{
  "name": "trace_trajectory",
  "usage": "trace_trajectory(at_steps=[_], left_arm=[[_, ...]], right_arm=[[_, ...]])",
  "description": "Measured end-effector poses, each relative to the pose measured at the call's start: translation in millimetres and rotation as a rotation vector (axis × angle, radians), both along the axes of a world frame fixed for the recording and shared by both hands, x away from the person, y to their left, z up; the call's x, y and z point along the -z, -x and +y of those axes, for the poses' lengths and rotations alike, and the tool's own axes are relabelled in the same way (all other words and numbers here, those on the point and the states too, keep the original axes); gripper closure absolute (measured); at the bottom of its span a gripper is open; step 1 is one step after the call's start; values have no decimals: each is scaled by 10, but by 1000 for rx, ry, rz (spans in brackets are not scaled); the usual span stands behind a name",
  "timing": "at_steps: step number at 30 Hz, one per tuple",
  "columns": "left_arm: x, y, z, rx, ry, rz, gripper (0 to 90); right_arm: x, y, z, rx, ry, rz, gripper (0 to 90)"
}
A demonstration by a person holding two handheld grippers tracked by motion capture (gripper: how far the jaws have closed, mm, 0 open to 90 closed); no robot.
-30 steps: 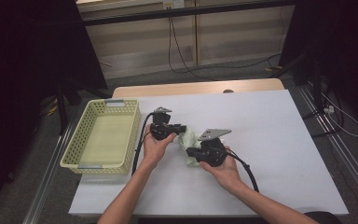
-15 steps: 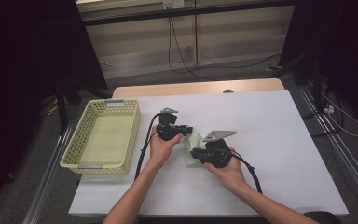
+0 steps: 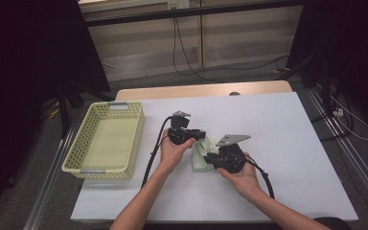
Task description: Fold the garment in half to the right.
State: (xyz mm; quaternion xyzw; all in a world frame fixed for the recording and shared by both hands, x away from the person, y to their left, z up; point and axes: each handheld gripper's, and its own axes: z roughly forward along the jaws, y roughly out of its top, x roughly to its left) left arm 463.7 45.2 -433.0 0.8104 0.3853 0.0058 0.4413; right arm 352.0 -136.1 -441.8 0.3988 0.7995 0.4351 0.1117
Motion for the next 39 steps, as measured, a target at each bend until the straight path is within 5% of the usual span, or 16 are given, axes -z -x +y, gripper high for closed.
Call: trace_trajectory(at_steps=[32,39], left_arm=[[41,75,-359,67,-34,10,638],[90,94,-435,80,-11,18,608]], right_arm=[[89,105,-258,30,5,27,814],[80,122,-302,38,14,17,811]])
